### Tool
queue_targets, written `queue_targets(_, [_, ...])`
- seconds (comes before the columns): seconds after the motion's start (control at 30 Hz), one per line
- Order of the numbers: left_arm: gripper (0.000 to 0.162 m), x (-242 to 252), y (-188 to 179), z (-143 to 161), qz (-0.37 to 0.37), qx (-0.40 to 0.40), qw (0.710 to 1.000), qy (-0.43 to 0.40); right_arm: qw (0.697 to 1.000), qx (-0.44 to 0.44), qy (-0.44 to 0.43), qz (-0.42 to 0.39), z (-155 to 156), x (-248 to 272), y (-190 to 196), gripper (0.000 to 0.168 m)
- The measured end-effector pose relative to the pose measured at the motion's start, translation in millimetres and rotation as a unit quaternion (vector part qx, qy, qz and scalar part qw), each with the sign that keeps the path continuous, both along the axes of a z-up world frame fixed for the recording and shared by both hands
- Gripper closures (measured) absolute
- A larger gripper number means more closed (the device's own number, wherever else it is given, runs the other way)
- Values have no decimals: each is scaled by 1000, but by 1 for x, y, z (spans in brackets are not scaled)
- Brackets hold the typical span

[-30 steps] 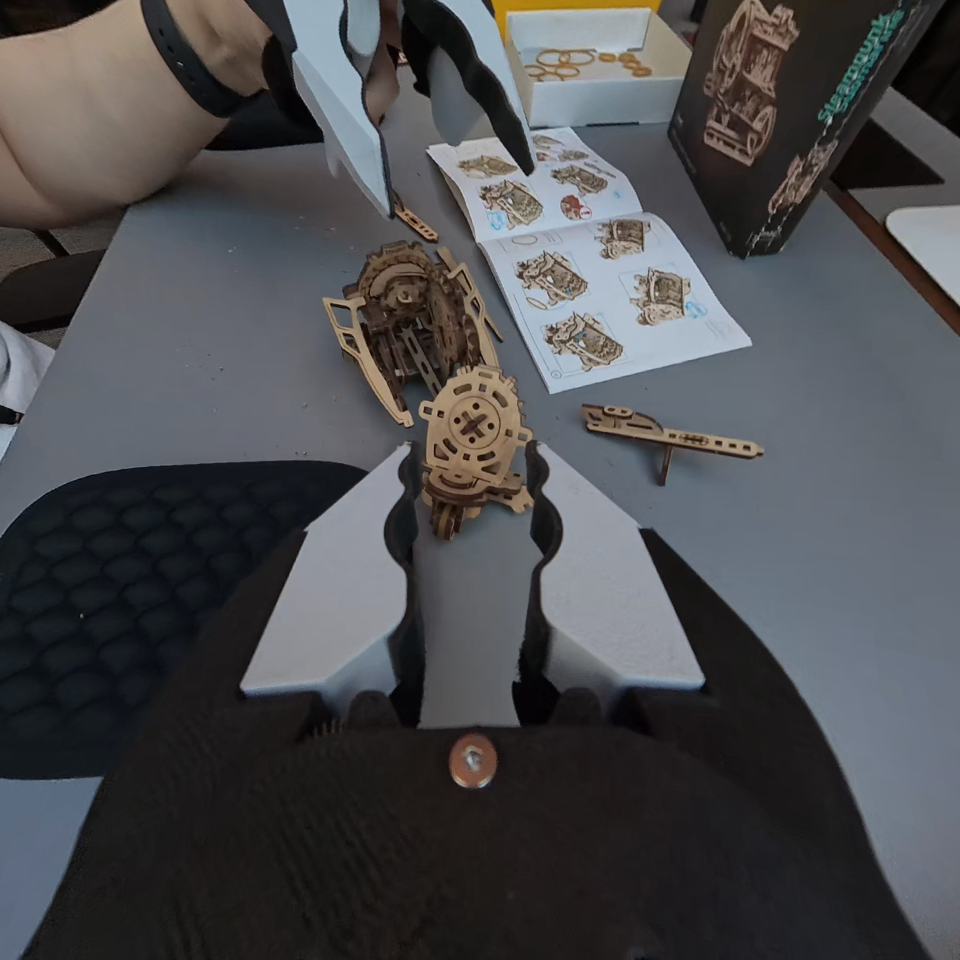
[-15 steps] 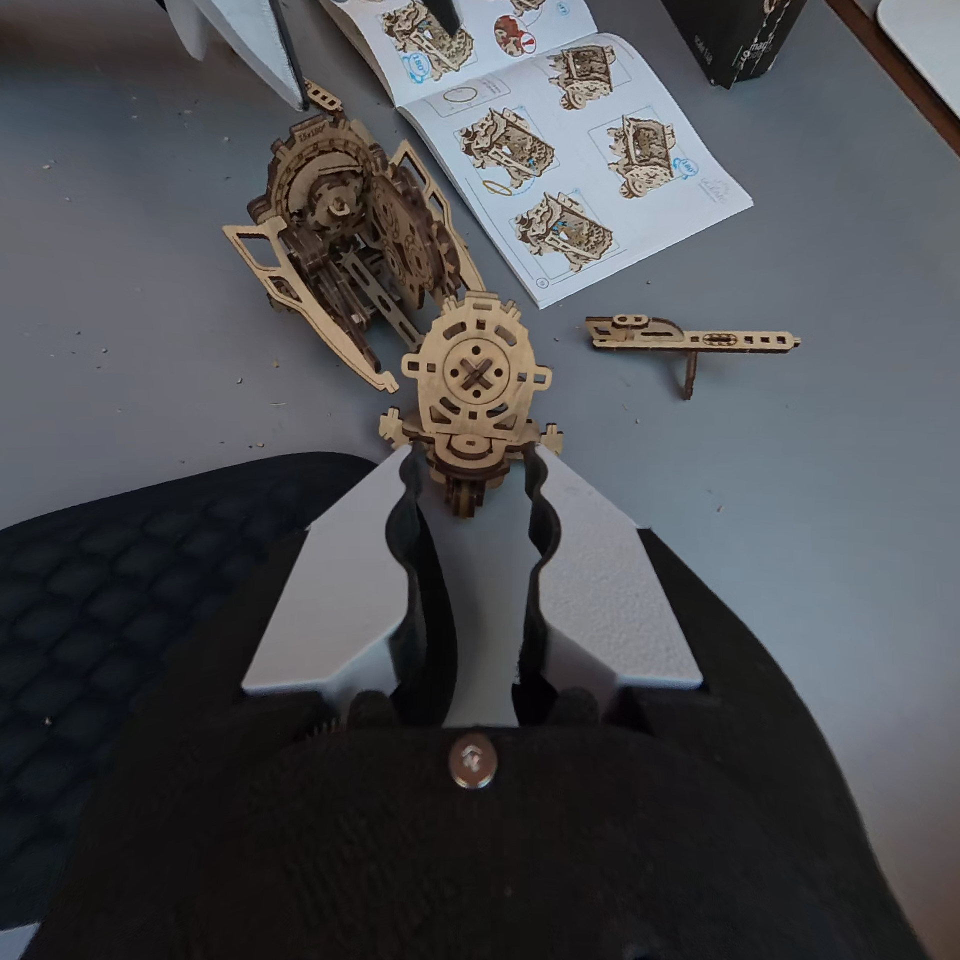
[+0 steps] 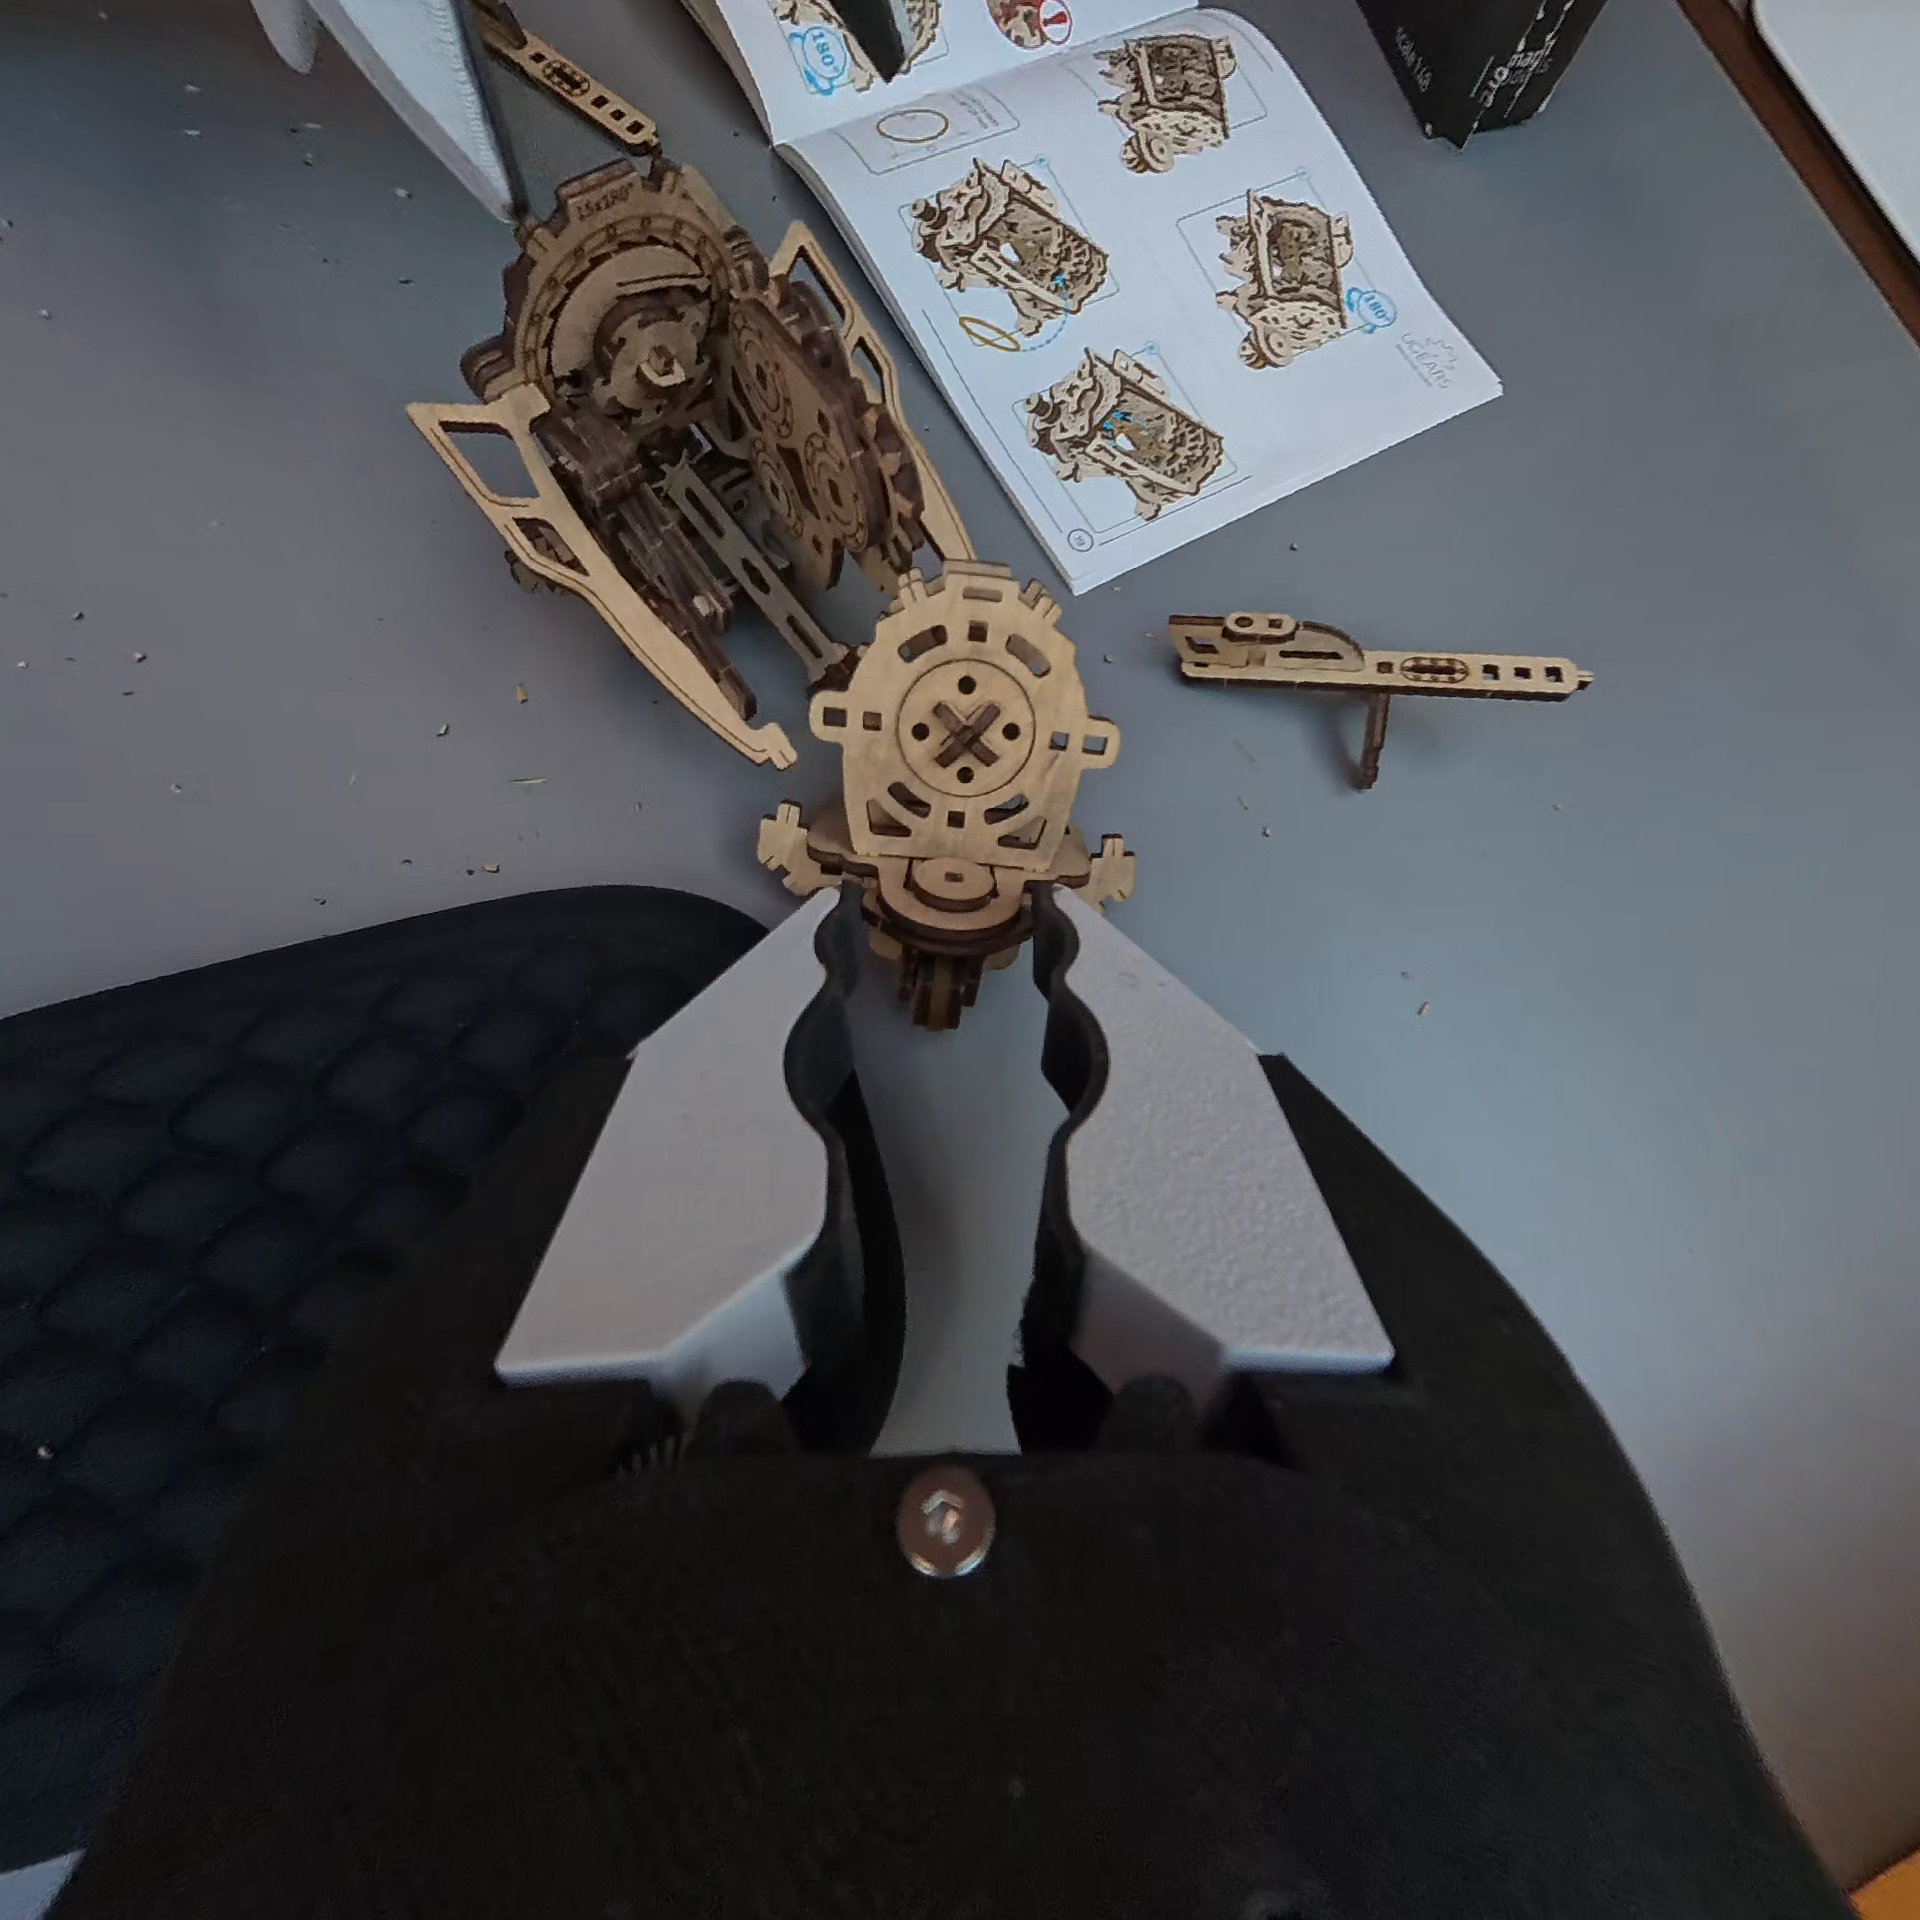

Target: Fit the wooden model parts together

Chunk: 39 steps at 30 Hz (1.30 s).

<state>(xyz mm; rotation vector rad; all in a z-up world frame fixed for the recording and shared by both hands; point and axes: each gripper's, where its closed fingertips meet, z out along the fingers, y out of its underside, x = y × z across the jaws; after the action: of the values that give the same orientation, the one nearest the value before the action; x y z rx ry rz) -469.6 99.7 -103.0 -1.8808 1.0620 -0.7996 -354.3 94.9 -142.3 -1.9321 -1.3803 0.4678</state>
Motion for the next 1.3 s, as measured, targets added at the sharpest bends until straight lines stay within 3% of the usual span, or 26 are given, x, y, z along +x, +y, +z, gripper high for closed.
queue_targets(0.23, [53,10,-19,-1,-41,5,999,-1,997,-15,74,-6,17,11,10,136])
queue_targets(0.47, [51,24,-25,-4,-43,67,996,31,996,-43,73,-6,9,22,13,136])
queue_targets(0.83, [53,35,-20,-14,-58,30,997,36,998,-47,36,-8,0,23,12,135])
queue_targets(1.0, [55,40,-26,-4,-85,30,993,77,999,-36,27,-4,0,23,12,136])
queue_targets(1.17, [52,47,-23,7,-131,28,967,216,999,-39,34,-1,0,24,12,135])
queue_targets(1.3, [59,43,-7,23,-126,12,959,252,999,-30,29,8,0,24,9,134])
